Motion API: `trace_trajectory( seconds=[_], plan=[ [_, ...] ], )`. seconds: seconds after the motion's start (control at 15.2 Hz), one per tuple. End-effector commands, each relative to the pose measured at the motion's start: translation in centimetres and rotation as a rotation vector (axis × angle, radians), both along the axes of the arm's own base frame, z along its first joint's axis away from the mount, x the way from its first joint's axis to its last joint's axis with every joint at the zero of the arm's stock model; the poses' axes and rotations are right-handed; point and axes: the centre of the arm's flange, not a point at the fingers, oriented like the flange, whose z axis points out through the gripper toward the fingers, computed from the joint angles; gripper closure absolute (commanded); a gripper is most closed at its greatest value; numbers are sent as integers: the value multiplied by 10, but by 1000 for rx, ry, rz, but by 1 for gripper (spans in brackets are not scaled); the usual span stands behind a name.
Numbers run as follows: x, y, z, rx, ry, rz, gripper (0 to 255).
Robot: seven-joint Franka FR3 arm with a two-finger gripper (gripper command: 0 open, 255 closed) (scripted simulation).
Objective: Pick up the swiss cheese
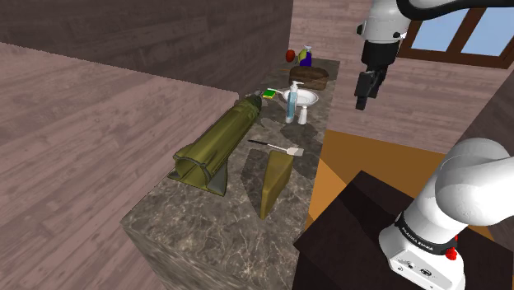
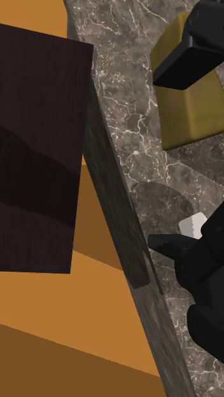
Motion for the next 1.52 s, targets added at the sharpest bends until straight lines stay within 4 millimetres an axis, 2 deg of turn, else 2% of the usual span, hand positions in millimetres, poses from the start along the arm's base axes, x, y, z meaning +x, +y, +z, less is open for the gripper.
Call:
trace_trajectory(
  seconds=[0.0,0.33,0.73,1.06,1.45],
  plan=[
    [0,0,0,0,0,0,0],
    [6,45,-45,1,-14,-190,0],
    [26,96,-99,2,-31,-417,0],
    [51,134,-143,3,-46,-607,0],
    [91,173,-196,4,-63,-835,0]
  ],
)
